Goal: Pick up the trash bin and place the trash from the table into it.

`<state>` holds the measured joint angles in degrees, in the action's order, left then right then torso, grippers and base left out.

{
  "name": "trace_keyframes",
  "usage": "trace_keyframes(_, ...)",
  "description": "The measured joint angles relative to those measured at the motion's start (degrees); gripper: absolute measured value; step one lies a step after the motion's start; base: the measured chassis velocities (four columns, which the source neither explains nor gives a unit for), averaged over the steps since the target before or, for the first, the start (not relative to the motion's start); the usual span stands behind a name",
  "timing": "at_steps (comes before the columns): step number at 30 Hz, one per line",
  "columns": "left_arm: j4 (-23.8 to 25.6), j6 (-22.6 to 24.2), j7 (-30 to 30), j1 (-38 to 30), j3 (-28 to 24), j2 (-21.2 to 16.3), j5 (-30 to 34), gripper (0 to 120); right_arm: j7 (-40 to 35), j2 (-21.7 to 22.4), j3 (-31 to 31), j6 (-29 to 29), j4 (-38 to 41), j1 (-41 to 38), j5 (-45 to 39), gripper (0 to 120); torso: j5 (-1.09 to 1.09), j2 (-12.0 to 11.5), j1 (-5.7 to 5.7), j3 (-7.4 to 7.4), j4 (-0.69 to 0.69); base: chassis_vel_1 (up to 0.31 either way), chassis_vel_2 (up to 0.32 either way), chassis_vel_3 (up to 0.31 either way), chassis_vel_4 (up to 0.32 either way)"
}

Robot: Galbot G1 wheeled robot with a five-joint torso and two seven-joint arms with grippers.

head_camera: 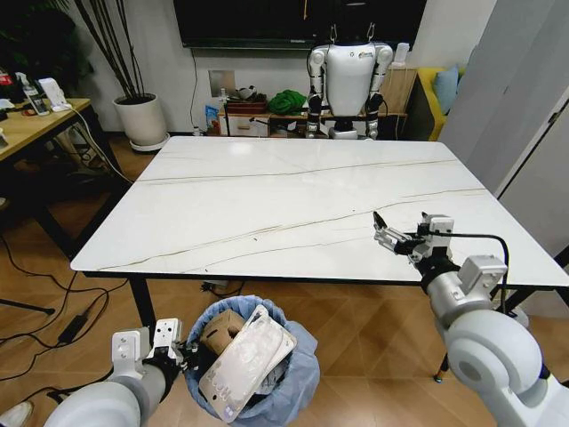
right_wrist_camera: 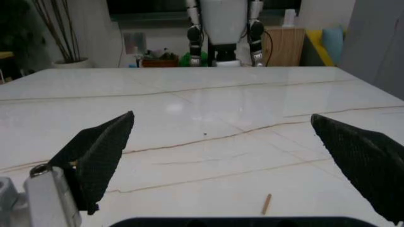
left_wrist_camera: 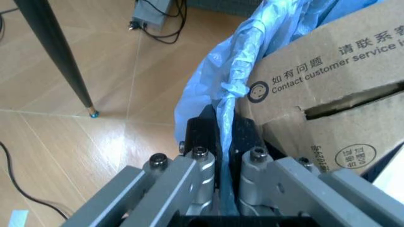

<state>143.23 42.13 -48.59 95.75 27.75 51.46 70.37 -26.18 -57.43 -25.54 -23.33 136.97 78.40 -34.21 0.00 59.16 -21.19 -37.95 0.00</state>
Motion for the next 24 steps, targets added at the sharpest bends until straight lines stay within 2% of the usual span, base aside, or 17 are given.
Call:
trace_keyframes(6,0.00,0.00,1.11,0.77,0.10,0.76,-1.83,0,2.24,-3.95,-0.82,2.17,1.91,6.77,5.65,100,-0.01,0.00,0.01,0.00,0.00,0.000,0.000,0.000,0.000)
trace_keyframes(12,0.00,0.00,1.50,0.32,0.99,0.30,-2.13,0,3.01,-11.95,1.37,8.48,0.67,13.86,15.64,100,-0.01,0.00,0.01,0.00,0.00,0.000,0.000,0.000,0.000)
trace_keyframes(18,0.00,0.00,1.26,-0.23,0.50,0.56,-1.62,0,3.80,-13.88,1.93,12.01,-0.58,16.07,20.15,100,-0.01,0.00,0.00,-0.01,0.00,0.000,0.000,0.000,0.000)
trace_keyframes(24,0.00,0.00,0.10,-0.12,0.45,0.71,-0.62,0,3.76,-13.44,1.68,12.20,-0.53,16.77,19.82,100,-0.02,-0.50,0.22,0.28,0.00,0.000,0.000,0.000,0.000)
